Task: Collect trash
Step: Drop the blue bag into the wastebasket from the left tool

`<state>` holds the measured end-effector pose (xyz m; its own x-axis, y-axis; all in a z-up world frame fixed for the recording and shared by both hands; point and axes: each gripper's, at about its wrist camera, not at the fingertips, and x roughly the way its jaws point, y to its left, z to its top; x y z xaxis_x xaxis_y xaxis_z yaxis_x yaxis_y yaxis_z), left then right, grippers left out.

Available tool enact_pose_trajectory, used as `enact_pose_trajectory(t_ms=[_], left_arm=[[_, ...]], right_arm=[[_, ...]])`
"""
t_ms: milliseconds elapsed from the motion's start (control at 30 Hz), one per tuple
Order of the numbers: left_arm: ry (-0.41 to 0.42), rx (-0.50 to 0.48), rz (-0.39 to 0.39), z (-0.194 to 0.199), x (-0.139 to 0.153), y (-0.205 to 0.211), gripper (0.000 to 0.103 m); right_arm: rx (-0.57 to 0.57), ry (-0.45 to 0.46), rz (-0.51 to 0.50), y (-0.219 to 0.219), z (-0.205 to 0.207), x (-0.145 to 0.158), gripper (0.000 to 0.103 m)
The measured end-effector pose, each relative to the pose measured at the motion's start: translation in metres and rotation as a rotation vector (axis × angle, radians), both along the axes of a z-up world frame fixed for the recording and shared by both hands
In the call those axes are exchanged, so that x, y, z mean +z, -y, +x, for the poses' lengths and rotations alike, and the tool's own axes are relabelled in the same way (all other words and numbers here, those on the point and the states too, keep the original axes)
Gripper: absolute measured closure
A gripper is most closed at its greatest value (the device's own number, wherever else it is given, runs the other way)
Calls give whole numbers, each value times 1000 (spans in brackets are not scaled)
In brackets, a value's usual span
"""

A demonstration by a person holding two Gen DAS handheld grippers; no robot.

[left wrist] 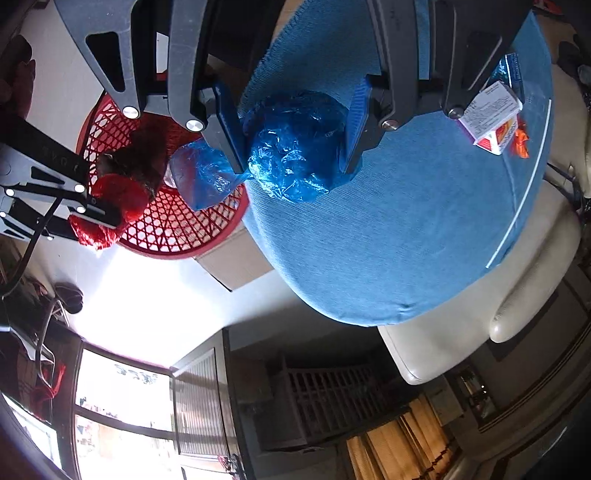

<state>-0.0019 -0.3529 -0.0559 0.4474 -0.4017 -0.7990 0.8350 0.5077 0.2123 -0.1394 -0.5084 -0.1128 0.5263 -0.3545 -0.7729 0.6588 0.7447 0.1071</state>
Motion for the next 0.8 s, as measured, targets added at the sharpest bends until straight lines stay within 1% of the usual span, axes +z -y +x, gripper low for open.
enact_pose_trajectory(t_ms=[133, 367, 500, 633, 800], left_arm=[[-13, -13, 8, -4, -6, 5, 48], [-35, -35, -11, -7, -6, 9, 47], [-33, -42, -21, -8, -4, 7, 46], [-37, -38, -39, -5, 0, 4, 45], [-33, -6, -55, 5, 5, -11, 42]], right_arm=[[-9, -2, 6, 2, -2, 0, 53], [-22, 2, 18, 5, -5, 0, 53], [-24, 4, 22, 7, -4, -1, 51], [-26, 3, 34, 7, -3, -1, 51], [-23, 7, 45, 6, -1, 2, 50]])
